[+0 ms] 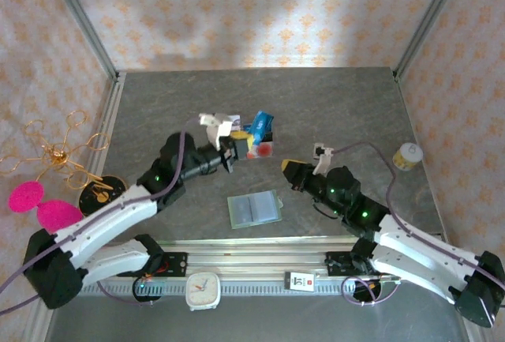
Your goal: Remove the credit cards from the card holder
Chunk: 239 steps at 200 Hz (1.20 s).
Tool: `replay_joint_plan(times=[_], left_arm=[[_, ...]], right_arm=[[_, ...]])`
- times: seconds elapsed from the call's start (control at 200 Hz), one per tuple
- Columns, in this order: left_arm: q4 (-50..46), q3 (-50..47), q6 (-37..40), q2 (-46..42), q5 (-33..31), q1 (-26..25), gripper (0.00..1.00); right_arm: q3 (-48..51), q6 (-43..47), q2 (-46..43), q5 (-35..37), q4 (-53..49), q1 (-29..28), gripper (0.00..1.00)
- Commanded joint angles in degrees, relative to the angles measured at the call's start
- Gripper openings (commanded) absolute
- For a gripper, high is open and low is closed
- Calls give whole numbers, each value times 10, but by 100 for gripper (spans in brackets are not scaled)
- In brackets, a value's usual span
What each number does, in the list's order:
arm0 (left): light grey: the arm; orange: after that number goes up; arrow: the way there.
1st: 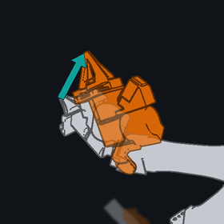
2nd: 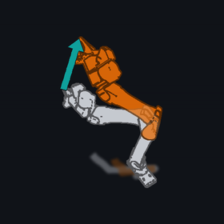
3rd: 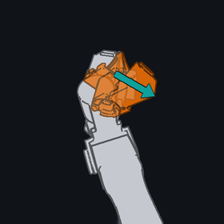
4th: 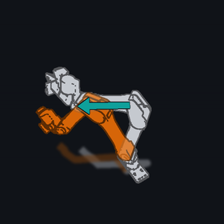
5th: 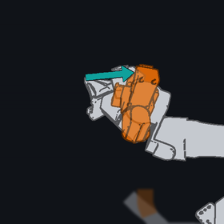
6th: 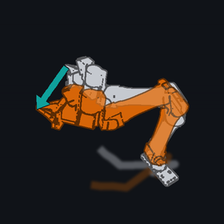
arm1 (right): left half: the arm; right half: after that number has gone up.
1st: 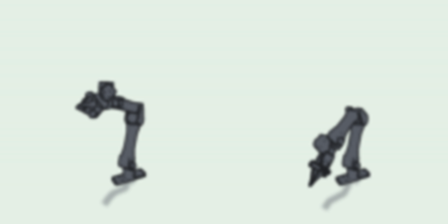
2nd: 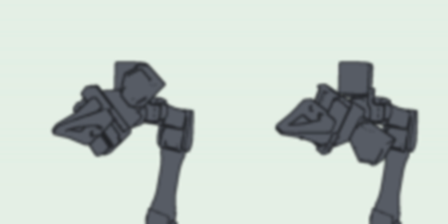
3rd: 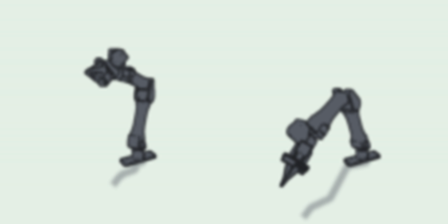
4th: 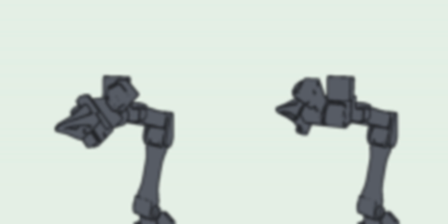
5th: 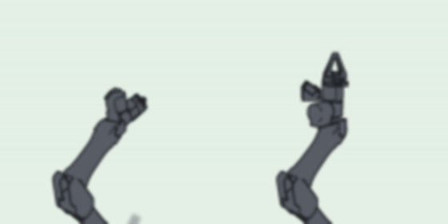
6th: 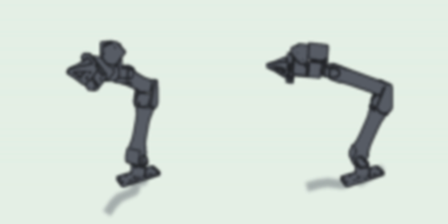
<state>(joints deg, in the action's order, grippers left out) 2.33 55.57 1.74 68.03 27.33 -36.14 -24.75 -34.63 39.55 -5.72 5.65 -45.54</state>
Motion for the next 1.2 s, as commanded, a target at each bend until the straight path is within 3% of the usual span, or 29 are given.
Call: replay_joint_plan(times=[0.0,0.205,0.335,0.816,1.191], left_arm=[[-220,68,239,68,43,14,0],[-363,229,370,227,52,59,0],[-398,292,412,294,47,72,0],[-388,368,445,395,46,106,0],[-398,389,456,427,33,119,0]], right_arm=[[10,5,1,-5,-44,15,16],[11,6,21,-31,-41,46,15],[3,9,40,-48,-35,67,15],[-17,24,106,-119,-13,149,14],[-29,25,127,-133,-4,158,14]])
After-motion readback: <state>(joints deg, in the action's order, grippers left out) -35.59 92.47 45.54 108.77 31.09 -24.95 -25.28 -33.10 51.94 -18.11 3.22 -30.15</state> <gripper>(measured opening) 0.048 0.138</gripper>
